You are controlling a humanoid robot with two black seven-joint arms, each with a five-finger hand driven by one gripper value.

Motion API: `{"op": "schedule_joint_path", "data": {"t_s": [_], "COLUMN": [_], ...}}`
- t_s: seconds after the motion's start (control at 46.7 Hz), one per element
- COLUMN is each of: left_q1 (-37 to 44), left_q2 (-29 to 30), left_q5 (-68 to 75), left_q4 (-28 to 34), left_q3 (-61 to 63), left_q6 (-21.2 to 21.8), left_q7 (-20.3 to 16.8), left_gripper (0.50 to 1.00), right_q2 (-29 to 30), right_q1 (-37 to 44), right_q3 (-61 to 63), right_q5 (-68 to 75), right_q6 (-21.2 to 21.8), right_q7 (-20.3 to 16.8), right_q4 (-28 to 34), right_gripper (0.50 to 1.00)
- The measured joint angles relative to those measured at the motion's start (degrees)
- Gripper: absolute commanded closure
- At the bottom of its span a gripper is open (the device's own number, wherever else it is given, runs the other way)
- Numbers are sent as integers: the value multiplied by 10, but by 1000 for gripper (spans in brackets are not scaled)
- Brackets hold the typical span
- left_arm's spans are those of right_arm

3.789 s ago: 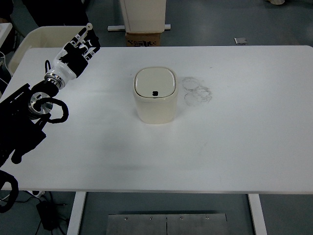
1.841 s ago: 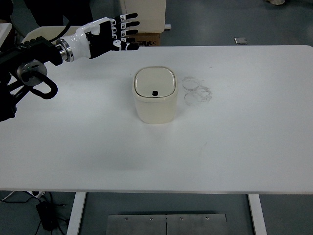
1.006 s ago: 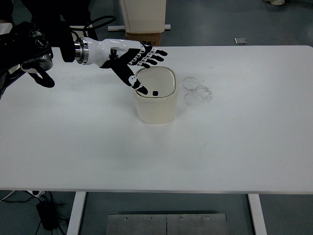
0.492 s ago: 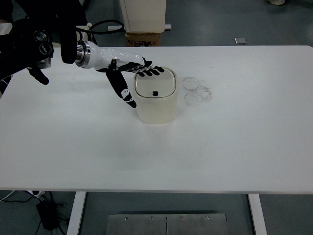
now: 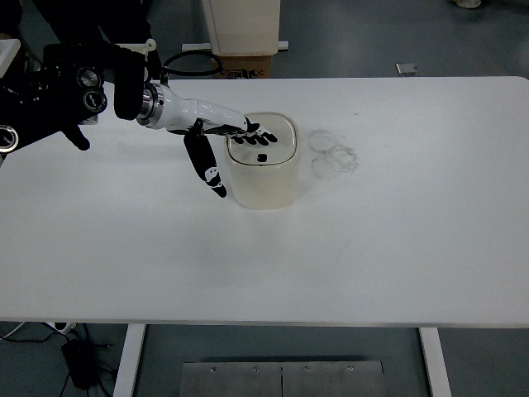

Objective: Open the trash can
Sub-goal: 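Hook the left hand fingers under the lid's front edge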

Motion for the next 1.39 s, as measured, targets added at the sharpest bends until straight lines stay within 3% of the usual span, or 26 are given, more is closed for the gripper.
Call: {"op": "schedule_joint_path", "data": {"t_s": [1.391], "left_q1": [4], "left_q2": [-5], "left_q5": [3], "left_q4": [-33], "left_q3": [6], "left_q6": [-1], "left_q7": [0], "left_gripper": [500], "right_q2": [0], "right_q1": [0], "right_q3": [0], "right_q5": [0], "right_q6": [0], "right_q7": [0], "right_q4": [0], "right_gripper": [507]}}
